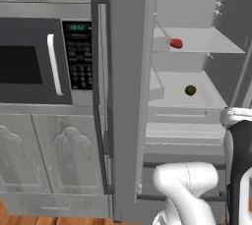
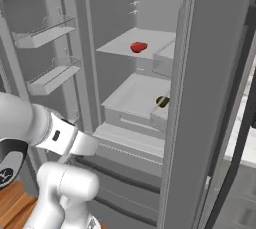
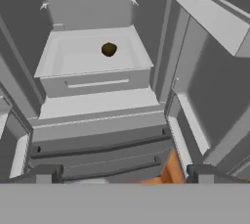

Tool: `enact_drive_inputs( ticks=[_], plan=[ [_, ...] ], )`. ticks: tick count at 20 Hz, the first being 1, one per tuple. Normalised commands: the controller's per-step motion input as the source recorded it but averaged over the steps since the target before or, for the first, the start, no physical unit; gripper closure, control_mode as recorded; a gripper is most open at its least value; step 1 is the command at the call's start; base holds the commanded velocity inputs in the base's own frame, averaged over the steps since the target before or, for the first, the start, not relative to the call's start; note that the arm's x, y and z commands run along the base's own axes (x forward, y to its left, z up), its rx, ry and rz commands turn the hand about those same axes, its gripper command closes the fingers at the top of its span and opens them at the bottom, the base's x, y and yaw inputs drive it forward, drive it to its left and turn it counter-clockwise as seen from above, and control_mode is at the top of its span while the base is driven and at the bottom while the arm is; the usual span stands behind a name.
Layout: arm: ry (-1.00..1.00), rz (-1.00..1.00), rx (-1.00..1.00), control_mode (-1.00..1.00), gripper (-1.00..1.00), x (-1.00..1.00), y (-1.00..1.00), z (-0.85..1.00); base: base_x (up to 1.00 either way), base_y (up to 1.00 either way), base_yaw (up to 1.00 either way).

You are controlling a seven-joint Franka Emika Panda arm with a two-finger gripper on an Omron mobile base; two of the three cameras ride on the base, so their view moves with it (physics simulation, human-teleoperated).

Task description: Take the cheese, steak, and avocado from the fridge and place them on the plate on the dining counter to create an appetizer plate.

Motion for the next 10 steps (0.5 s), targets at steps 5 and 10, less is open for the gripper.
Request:
enact_drive_inputs(
  ticks=[5, 10],
  plan=[
    [0.0, 0.0, 0.0, 1.0, -1.0, 0.0, 0.0, 0.0, 0.75, -0.28, 0.01],
    [0.0, 0.0, 0.0, 1.0, -1.0, 0.0, 0.0, 0.0, 0.69, -0.26, 0.0]
  ],
)
